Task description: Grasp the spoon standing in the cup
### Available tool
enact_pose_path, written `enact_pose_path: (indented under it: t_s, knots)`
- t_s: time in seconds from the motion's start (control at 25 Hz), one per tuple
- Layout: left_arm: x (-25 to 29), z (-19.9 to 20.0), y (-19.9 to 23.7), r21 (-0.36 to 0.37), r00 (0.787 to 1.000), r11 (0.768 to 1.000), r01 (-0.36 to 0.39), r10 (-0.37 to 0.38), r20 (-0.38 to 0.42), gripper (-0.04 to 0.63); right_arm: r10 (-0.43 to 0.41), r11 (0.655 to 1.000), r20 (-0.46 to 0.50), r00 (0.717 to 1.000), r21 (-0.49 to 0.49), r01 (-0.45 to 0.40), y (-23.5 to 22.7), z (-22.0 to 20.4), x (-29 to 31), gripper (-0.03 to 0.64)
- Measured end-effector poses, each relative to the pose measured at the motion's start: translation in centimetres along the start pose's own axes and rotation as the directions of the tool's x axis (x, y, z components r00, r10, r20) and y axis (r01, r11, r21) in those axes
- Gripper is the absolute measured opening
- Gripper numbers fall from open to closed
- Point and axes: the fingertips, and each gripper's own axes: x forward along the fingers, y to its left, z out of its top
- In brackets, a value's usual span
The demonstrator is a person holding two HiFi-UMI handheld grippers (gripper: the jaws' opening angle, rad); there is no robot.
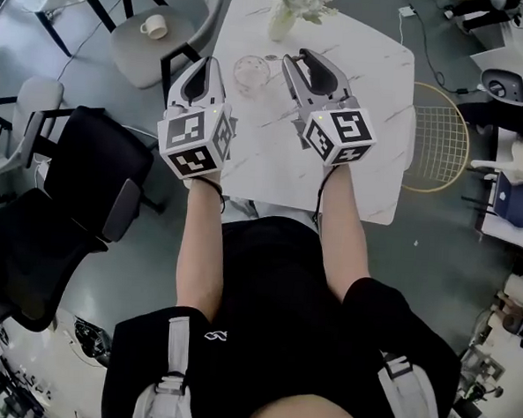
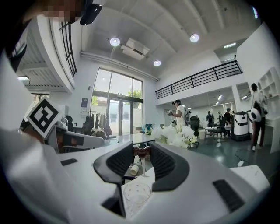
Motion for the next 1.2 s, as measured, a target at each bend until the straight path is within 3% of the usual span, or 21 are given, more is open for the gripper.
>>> enact_pose_path:
  t_s: [0.24, 0.48, 1.2]
  knots:
    - [0.3, 2.6, -2.4, 0.06, 0.997, 0.996, 0.059, -0.061, 0.043, 0.015, -0.073, 0.997, 0.124, 0.99, 0.016, 0.071, -1.2, 4.8, -3.1, 0.132]
    - [0.1, 3.7, -3.7, 0.082, 0.993, 0.992, 0.091, -0.096, 0.061, 0.015, -0.108, 0.994, 0.183, 0.977, 0.031, 0.104, -1.9, 7.0, -5.3, 0.132]
    - [0.5, 2.5, -4.4, 0.066, 0.992, 0.991, 0.118, -0.121, 0.043, 0.015, -0.113, 0.994, 0.12, 0.986, 0.012, 0.113, -1.6, 4.9, -5.6, 0.132]
